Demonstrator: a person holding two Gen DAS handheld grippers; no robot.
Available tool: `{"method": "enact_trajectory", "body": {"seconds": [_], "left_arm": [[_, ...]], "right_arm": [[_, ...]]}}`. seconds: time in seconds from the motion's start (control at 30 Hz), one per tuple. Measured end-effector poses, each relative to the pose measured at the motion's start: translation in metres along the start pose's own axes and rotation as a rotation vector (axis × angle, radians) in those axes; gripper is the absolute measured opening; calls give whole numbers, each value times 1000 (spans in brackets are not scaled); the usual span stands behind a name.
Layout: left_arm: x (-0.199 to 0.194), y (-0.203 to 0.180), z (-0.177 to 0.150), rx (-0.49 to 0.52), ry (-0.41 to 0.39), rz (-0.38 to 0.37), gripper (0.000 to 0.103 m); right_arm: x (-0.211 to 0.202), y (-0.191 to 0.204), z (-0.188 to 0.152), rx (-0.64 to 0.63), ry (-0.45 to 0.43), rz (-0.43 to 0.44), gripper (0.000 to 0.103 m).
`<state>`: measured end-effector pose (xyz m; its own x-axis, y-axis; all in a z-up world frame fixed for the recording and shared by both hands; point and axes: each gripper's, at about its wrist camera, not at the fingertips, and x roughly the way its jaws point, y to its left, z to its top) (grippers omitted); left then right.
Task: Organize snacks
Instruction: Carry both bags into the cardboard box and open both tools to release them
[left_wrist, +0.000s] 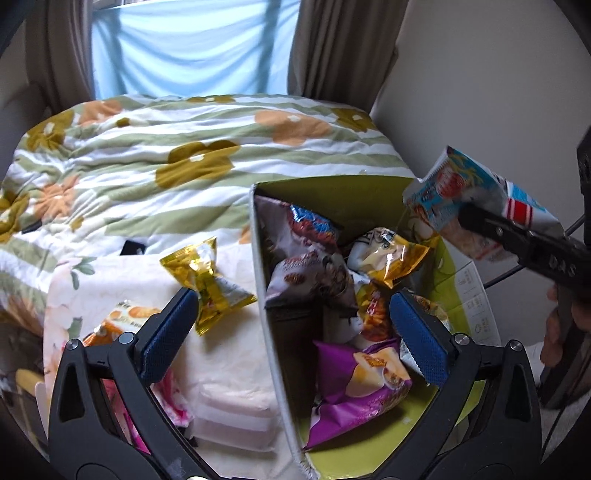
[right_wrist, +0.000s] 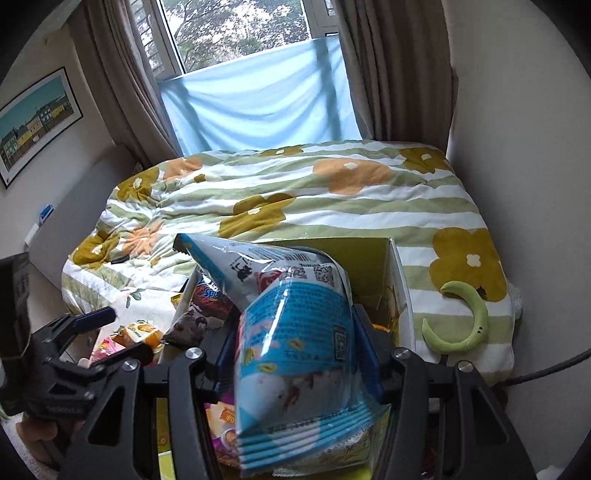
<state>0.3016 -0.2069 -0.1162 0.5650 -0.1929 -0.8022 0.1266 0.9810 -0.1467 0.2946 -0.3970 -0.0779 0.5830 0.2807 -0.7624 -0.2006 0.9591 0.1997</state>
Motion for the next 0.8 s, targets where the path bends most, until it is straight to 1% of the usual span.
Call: {"method": "enact_trajectory", "body": {"seconds": [0.23,0.3,0.33,0.37,0.43,0.5,0.6,0.8], "left_arm": [[-10,6,-7,-11,5,47,102],[-13,8,-8,-15,8,58,102],[-15,10,-10,-17,10,61,102],[-16,12,-12,-19,13,60,102],[-19,15,-18,-22,20,64,102],[-24,20,-25,-23,26,76,102],[-32,28,-35,-31,25,85,102],[-51,47,-45,-68,3,87,102]], "right_arm": [[28,7,20,-65,30,6,54],[35,11,23,-75,28,19,59],[38,12,25,-76,26,24,73],[40,13,25,-76,23,30,91],[39,16,22,-76,-3,40,101],[36,18,17,-75,-33,47,102],[31,20,8,-71,-53,66,102],[19,26,-5,-70,-37,59,102]]}}
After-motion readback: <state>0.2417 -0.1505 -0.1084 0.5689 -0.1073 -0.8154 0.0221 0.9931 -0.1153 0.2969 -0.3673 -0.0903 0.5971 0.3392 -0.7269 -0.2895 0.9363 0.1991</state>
